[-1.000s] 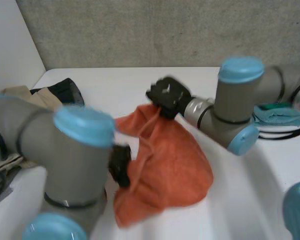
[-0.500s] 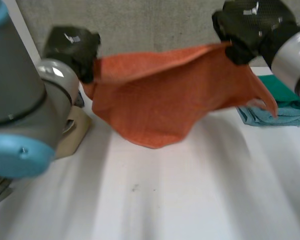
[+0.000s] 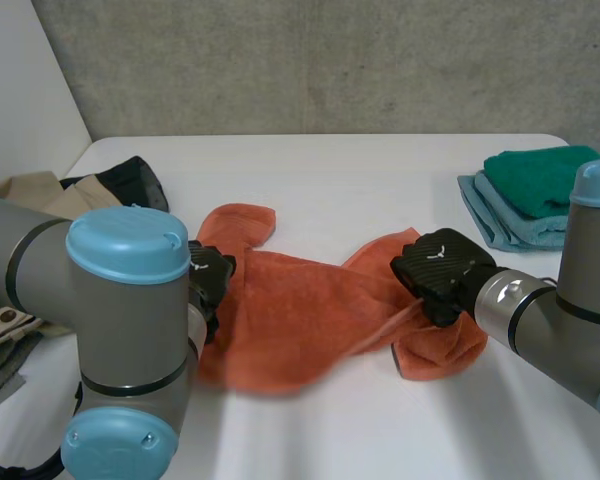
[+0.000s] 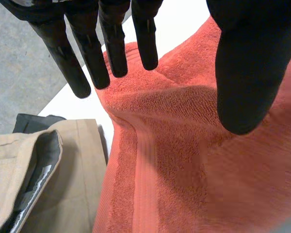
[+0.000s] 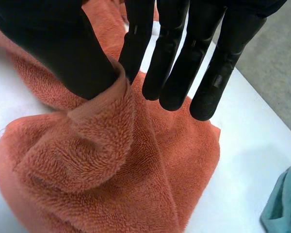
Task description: Fold the laundry.
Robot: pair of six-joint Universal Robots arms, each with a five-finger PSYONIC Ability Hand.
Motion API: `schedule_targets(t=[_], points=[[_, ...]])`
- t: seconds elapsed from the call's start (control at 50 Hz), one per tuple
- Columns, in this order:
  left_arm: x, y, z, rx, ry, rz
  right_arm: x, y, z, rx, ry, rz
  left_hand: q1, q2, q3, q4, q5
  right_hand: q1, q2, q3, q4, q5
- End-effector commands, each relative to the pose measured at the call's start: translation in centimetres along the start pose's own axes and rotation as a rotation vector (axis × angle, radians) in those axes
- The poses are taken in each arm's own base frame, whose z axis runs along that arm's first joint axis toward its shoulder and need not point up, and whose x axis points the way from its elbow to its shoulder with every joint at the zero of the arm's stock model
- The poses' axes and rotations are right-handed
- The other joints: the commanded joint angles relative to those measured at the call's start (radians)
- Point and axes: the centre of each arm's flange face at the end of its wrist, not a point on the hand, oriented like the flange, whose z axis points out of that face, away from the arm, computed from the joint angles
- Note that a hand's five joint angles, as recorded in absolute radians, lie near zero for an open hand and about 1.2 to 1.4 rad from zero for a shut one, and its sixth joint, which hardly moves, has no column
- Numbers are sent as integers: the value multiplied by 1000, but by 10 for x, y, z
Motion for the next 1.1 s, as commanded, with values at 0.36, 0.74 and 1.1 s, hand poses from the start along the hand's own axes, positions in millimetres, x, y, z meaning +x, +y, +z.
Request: schedule_targets(t=[0.36,0.74,1.1], points=[[-59,53,-9,6,112,-134,37,25,-19,-36,87,290,-175,-194,-199,-195,-195,-747,-940,-949,-956,-936],[-78,102,21,27,199,50,37,51,-26,-76,51,343,-17,-36,-41,-36,-36,-738,-931,-940,-947,-927],[-75,109,37,12,218,53,34,53,-24,-65,53,336,45,26,21,25,25,-738,-931,-940,-947,-927]])
